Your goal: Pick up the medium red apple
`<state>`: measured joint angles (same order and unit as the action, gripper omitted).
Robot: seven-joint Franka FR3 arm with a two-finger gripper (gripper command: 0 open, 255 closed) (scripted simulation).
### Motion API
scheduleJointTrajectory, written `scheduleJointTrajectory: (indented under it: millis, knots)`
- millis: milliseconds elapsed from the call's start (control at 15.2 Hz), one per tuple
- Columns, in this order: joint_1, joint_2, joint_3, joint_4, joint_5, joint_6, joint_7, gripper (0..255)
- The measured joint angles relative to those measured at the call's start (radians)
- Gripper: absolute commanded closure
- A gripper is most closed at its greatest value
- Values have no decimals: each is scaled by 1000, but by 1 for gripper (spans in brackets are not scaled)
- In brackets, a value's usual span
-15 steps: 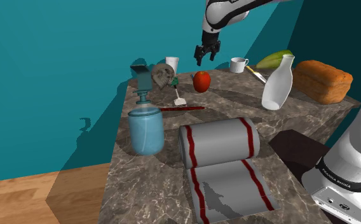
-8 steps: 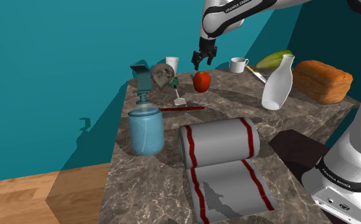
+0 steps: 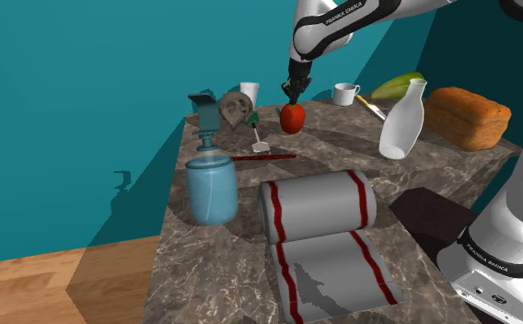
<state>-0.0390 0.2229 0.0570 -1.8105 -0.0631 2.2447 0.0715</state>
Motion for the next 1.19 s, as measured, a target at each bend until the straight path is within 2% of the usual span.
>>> scheduleJointTrajectory:
  millis: [396,1188]
  knots:
    - [0,-2,0,2,0,-5,0,255]
    - [0,-33,2,118,7,-151,-9,255]
